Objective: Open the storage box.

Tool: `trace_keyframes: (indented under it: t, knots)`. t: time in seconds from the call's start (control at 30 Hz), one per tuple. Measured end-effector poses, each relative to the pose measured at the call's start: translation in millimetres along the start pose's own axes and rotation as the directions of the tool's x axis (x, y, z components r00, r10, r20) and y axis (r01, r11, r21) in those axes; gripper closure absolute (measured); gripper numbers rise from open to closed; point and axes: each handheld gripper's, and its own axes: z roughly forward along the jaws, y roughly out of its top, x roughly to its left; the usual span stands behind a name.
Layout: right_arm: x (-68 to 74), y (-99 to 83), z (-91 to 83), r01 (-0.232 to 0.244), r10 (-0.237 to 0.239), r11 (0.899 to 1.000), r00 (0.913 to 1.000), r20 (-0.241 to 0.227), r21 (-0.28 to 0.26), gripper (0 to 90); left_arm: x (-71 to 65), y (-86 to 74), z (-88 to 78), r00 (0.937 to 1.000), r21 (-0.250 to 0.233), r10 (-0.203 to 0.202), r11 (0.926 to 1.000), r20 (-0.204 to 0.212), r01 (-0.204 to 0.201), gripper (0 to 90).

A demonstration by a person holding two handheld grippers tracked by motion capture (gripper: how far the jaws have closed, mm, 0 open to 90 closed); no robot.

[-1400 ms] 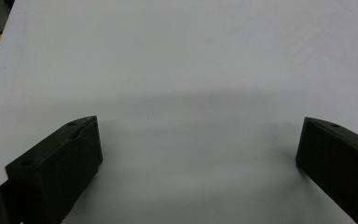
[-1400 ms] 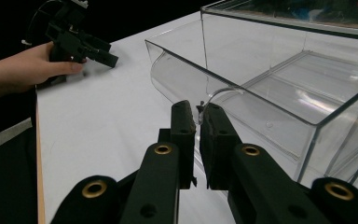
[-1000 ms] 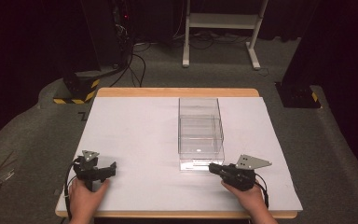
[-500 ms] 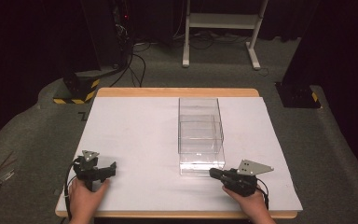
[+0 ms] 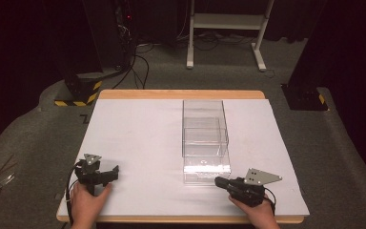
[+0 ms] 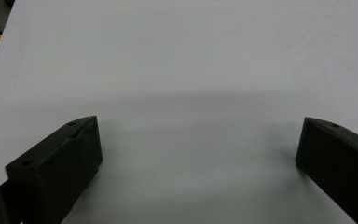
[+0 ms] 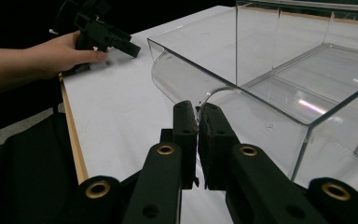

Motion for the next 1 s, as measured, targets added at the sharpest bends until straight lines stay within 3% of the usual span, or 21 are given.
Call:
trace_keyframes:
  t: [0.73, 1.0]
  knots:
    - [26.2, -9.9, -13.6, 0.014, -0.013, 1.000, 0.9992, -0.038, 0.014, 86.4, 0.0, 0.0, -0.1, 1.0000, 0.001, 0.000, 1.0000, 0.001, 0.000, 0.4]
    - [25.9, -13.2, -15.8, 0.017, -0.017, 1.000, 0.9995, -0.028, 0.005, 86.2, -0.2, 0.0, 0.1, 1.0000, 0.000, -0.003, 1.0000, 0.000, 0.003, 0.4]
